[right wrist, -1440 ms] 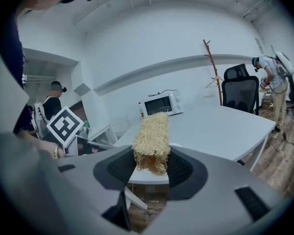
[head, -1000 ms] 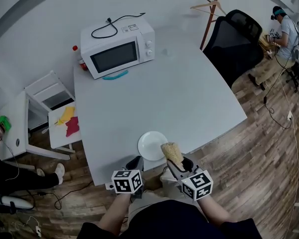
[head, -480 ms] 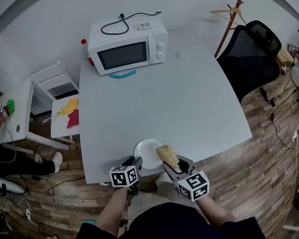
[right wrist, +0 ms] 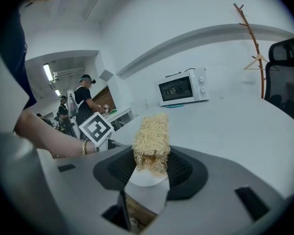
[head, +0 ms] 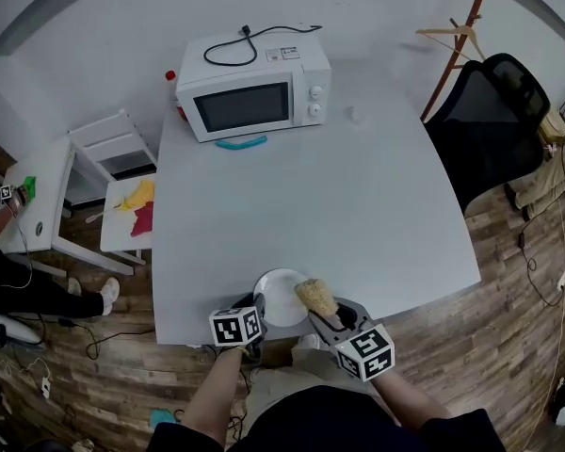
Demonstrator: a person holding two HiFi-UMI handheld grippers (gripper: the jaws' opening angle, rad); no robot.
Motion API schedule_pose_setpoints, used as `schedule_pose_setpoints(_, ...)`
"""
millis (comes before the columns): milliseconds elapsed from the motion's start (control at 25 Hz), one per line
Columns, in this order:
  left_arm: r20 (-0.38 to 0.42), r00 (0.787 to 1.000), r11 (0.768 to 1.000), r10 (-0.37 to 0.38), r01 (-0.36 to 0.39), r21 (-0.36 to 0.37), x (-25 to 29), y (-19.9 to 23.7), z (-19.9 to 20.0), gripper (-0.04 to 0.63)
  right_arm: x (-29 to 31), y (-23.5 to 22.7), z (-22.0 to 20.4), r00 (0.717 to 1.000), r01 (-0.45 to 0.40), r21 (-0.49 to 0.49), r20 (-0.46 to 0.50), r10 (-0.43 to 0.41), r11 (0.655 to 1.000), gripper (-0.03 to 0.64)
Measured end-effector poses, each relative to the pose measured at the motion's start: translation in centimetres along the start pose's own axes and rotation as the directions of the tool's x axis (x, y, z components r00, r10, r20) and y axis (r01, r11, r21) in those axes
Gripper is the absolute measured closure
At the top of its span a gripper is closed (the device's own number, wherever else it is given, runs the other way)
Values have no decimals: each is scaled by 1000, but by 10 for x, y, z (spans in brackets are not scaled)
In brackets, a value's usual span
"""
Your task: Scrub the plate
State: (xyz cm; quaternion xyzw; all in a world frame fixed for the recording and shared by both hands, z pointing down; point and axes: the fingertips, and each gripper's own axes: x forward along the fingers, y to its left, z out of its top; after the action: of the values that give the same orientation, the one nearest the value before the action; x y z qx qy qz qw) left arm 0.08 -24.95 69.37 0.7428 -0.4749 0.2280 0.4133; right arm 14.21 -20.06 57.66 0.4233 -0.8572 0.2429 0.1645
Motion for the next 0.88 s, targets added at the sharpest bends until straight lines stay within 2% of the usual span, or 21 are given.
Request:
schedule_pose_setpoints(360,36,999,999,-3,5,-46,-3,1,2,515,13,-4,1,1000,-21,-44,-13,20,999,440)
schedule_pose_setpoints(720,110,994,998,-15,21,-51,-25,-11,14,538,52,-3,6,999,-37,-220,-44,28,975,440)
schedule_pose_setpoints(880,131,991,999,-14,19,-38,-32,-16,18,545,73,-10,-6,996,-35,-257,-90,12,966,440)
